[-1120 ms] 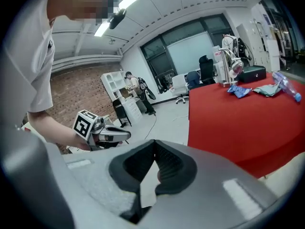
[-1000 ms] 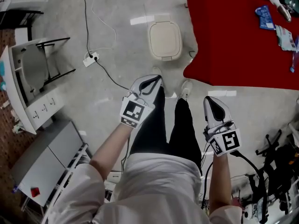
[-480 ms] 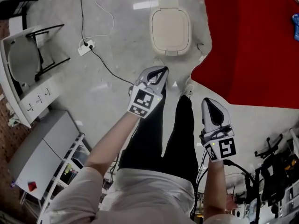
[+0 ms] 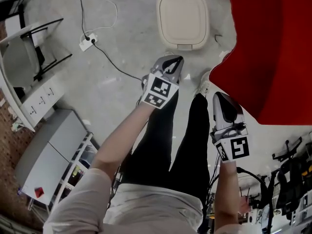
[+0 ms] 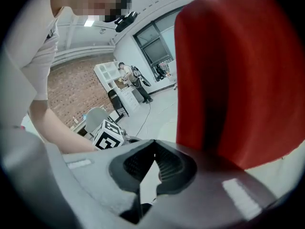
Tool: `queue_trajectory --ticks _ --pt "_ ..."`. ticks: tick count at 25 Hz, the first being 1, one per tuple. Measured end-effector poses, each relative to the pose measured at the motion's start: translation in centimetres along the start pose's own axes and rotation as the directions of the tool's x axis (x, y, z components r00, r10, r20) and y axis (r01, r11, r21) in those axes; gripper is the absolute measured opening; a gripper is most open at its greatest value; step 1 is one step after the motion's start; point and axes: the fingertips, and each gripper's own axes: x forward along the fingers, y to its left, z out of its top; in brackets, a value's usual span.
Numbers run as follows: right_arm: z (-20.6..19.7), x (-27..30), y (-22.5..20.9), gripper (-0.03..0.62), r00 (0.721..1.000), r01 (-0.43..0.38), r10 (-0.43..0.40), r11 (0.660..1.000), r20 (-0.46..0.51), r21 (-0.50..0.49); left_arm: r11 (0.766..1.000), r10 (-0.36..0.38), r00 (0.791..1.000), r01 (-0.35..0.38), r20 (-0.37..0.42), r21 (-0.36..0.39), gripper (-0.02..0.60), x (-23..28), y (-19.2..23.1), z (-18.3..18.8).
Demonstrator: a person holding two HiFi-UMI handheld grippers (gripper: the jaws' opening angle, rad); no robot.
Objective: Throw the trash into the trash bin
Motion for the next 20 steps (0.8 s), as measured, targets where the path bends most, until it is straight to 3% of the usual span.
queue_trajectory --ticks 9,20 --pt "-3.8 3.4 -0.2 0.000 0.999 -0.002 0.001 1.000 -0.038 -0.012 1.000 0.008 0.995 -0.011 -0.095 -0.029 0.003 5.2 1.4 -4.7" --pt "-5.5 4.5 -0.6 0.000 0.999 0.002 -0.001 1.000 -0.053 0.025 0.997 0.028 0.974 -0.042 -0.226 -0.058 0.003 8.7 2.7 -9.2"
